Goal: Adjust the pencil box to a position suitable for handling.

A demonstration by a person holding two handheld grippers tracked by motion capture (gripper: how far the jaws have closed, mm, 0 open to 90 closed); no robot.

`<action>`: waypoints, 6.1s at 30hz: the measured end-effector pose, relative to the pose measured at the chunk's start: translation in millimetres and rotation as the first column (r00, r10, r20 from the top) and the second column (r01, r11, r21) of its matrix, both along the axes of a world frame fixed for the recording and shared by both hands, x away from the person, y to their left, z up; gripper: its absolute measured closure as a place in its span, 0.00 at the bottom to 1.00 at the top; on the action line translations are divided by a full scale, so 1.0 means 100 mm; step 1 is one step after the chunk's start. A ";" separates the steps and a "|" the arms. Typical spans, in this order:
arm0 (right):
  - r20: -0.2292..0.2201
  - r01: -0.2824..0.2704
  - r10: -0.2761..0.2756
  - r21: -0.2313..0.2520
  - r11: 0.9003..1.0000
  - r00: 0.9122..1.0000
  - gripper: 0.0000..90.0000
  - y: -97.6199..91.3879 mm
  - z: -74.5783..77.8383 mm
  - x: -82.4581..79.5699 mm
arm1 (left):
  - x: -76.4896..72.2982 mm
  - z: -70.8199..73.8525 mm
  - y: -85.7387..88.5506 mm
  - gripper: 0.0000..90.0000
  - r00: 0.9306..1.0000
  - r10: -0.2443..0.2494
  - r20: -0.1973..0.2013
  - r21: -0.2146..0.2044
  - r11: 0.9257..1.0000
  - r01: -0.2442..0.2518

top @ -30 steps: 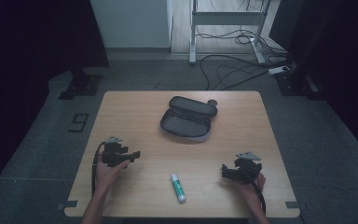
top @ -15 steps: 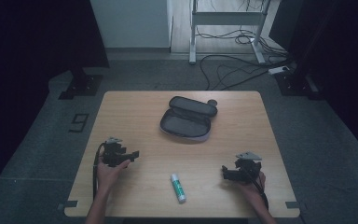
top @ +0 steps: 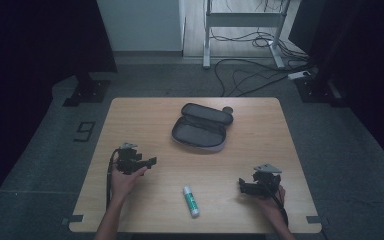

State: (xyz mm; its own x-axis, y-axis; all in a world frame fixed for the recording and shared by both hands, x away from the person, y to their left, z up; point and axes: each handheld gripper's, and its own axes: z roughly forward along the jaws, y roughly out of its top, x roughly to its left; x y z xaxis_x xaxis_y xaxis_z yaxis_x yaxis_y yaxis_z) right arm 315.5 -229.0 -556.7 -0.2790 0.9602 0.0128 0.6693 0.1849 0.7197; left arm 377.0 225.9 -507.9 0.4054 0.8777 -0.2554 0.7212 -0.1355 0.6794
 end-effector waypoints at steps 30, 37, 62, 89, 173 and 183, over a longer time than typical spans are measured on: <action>0.016 0.001 -0.002 0.004 1.000 1.000 0.09 -0.02 0.01 -0.03 | 0.56 0.17 -0.38 0.39 0.998 0.015 0.063 0.007 1.000 -0.015; 0.019 -0.001 0.001 0.004 1.000 1.000 0.10 -0.02 0.01 -0.04 | 0.66 0.15 -0.43 0.41 0.996 0.009 0.083 -0.005 1.000 -0.009; 0.027 -0.007 0.007 0.002 1.000 1.000 0.13 -0.02 0.01 -0.05 | 1.04 0.10 -0.81 0.44 0.997 0.001 0.071 0.054 0.999 -0.005; 0.029 -0.011 0.011 0.004 1.000 1.000 0.15 -0.02 0.01 -0.05 | 1.27 -0.20 -0.88 0.76 0.999 0.029 -0.023 0.082 0.996 -0.027; 0.038 0.003 -0.008 0.117 0.993 0.999 0.43 0.72 0.28 1.36 | 1.27 -0.27 -0.87 0.90 0.994 0.101 -0.049 0.030 0.995 -0.099; -0.042 0.018 -0.012 0.128 0.992 0.999 0.53 0.76 0.13 1.46 | 1.26 -0.28 -0.86 0.90 0.994 0.095 -0.049 0.027 0.995 -0.093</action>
